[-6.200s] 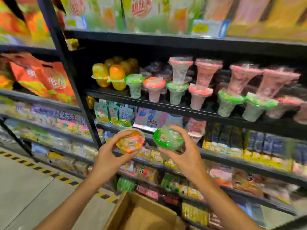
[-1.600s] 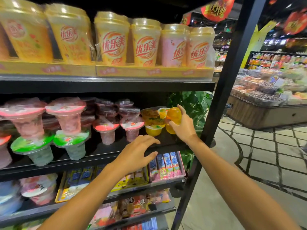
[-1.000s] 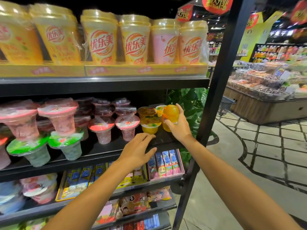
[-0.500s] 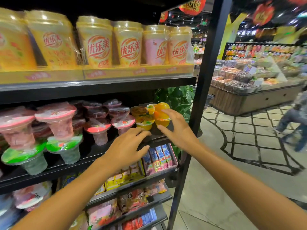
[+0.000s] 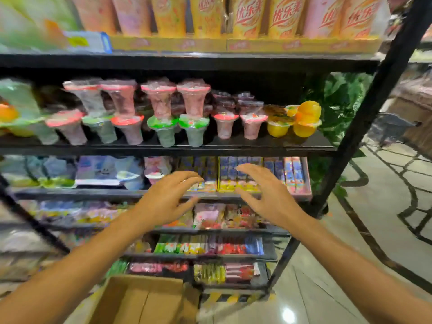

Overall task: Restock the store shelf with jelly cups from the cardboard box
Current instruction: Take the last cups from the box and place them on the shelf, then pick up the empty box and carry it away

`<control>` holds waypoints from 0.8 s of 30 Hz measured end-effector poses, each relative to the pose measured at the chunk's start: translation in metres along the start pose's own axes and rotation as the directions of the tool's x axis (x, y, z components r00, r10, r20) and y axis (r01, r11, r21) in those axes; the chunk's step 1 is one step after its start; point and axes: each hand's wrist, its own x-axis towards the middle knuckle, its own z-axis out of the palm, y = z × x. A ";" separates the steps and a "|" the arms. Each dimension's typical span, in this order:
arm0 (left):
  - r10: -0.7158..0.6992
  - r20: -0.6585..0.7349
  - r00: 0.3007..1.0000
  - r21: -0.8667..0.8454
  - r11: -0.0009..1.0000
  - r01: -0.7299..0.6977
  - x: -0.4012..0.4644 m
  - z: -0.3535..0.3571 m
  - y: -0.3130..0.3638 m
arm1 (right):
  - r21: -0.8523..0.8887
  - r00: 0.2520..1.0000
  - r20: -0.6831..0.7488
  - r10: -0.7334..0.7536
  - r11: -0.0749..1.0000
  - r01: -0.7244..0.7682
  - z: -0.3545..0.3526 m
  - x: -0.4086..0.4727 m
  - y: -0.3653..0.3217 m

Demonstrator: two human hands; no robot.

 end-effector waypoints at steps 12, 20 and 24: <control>-0.605 0.286 0.743 0.125 0.793 0.597 -0.291 0.061 -0.045 | 0.117 0.853 0.521 0.031 0.987 -0.107 0.205 -0.067 -0.073; -0.703 0.510 0.496 0.062 0.606 0.793 -0.420 0.129 -0.112 | 0.004 0.623 0.722 0.302 0.898 -0.440 0.353 -0.114 -0.063; -0.648 0.587 0.486 0.011 0.607 0.795 -0.467 0.175 -0.175 | -0.064 0.561 0.703 0.437 0.825 -0.561 0.410 -0.130 -0.093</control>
